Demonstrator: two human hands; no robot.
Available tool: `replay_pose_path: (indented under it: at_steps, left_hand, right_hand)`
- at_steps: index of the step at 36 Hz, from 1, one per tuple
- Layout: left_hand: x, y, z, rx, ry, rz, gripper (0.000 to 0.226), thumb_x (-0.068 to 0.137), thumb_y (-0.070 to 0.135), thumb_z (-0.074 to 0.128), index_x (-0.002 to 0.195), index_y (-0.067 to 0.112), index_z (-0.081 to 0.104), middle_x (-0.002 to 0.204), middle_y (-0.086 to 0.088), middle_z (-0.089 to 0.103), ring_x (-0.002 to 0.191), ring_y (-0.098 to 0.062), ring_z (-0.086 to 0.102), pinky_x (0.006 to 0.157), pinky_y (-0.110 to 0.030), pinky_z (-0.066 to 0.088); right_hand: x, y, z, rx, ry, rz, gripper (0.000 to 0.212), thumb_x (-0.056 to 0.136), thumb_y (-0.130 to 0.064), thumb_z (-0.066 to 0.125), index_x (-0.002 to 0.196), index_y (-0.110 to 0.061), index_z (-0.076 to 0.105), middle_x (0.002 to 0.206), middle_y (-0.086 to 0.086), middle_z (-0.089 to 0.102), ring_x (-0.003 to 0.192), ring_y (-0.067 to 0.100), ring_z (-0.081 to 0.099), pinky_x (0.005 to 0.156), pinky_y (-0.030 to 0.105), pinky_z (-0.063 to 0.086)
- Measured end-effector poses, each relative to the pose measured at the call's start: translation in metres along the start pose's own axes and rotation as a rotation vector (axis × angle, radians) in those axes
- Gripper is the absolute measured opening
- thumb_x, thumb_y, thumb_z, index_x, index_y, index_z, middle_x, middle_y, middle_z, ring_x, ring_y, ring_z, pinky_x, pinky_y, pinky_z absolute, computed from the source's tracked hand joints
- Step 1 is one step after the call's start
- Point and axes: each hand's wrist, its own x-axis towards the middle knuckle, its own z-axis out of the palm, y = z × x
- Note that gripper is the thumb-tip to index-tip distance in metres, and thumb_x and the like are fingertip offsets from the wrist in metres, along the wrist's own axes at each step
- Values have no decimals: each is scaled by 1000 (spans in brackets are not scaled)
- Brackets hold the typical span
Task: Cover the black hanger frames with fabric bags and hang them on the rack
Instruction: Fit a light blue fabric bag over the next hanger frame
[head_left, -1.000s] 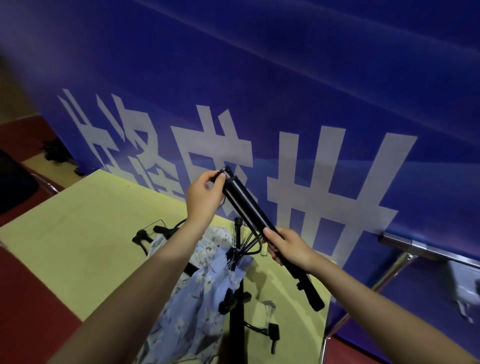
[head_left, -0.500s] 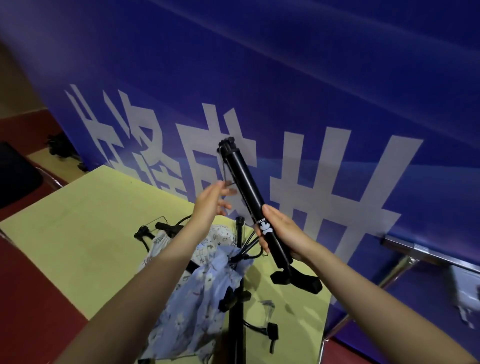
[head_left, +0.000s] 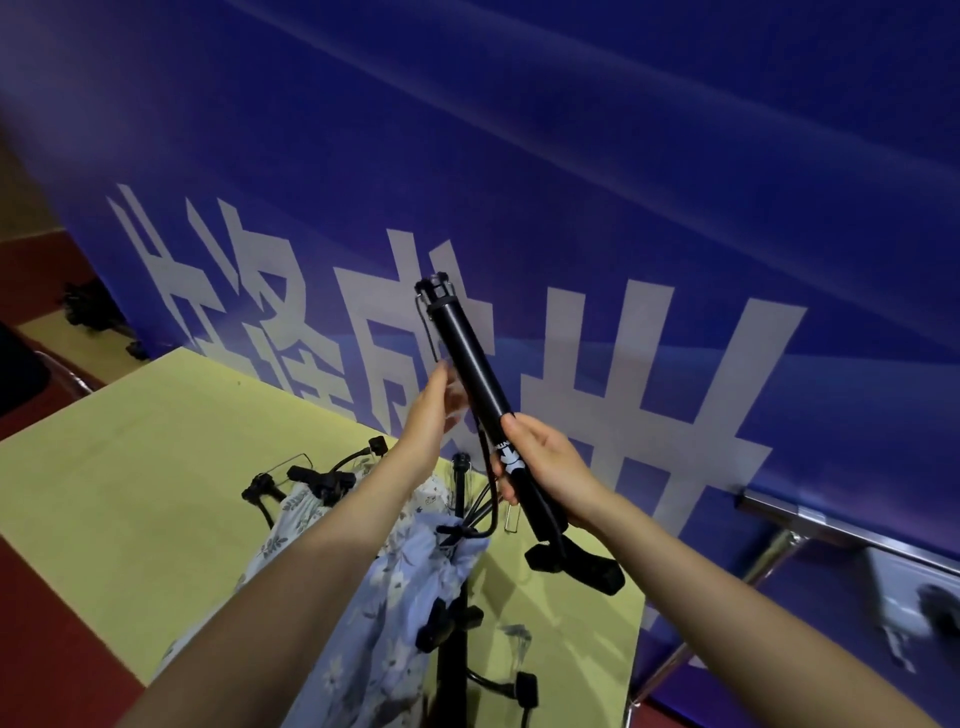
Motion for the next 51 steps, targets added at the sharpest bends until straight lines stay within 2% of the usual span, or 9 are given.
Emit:
replay_pose_path:
  at_steps: [5,13,17,21,29,37,42,47,51]
  left_hand:
    - [-4,2,4,-122,-30,-33,34,100,40,45,89,15,66,50,4,39,48,-13,43,62,-29,45]
    - [-16,3,-1,-341,-178,-191,29,97,38,52,105,13,63,50,5,27,35,-5,21,34,-16,26]
    - [-18,7,6,-308,-147,-128,29,100,34,49,104,10,66,54,1,44,42,-8,42,52,-19,49]
    - [-21,8,11,-315,-139,-50,33,101,33,45,114,10,66,105,-11,70,104,-25,66,93,-41,52]
    - [-28,10,13,-451,-242,-161,44,104,40,32,132,11,50,127,-21,61,119,-35,59,100,-48,46]
    - [-28,5,10,-398,-121,-26,40,95,40,53,119,8,58,87,-8,62,86,-21,67,80,-34,55]
    - [-24,10,5,-378,-88,36,35,97,30,54,121,5,50,112,-17,66,107,-37,66,89,-45,55]
    - [-20,23,0,-401,69,119,14,97,19,57,107,10,51,97,-9,63,98,-29,67,96,-46,52]
    - [-9,29,-8,-532,151,150,27,95,16,60,117,8,47,100,-13,58,106,-34,64,97,-48,51]
  right_hand:
    - [-1,-3,-6,46,26,1,27,99,-34,50,106,-8,47,69,13,58,43,22,51,42,28,45]
    - [-6,8,-14,-51,66,-76,26,92,-20,65,111,-9,50,74,8,62,60,28,58,50,33,51]
    - [-4,13,-14,-49,126,-73,20,93,-22,63,112,-15,58,77,7,65,68,29,61,61,36,53]
    - [0,11,-13,-110,97,-52,18,98,-25,56,116,-27,58,80,6,65,71,25,67,68,30,57]
    - [3,8,-16,-120,10,67,30,102,-37,43,115,-10,47,72,6,61,54,19,56,55,32,47]
    - [7,3,-13,93,-253,179,41,100,-45,41,96,-5,51,72,14,59,55,25,58,53,31,51]
    - [12,8,-11,-259,42,42,35,96,-43,55,100,-8,54,87,10,65,77,22,63,73,32,54]
    - [4,23,-17,-689,459,-363,6,91,-13,62,94,-18,60,85,-7,57,79,9,54,69,21,39]
    - [-8,32,1,-586,367,-244,12,93,-17,57,96,-16,69,81,2,70,69,12,62,64,28,46]
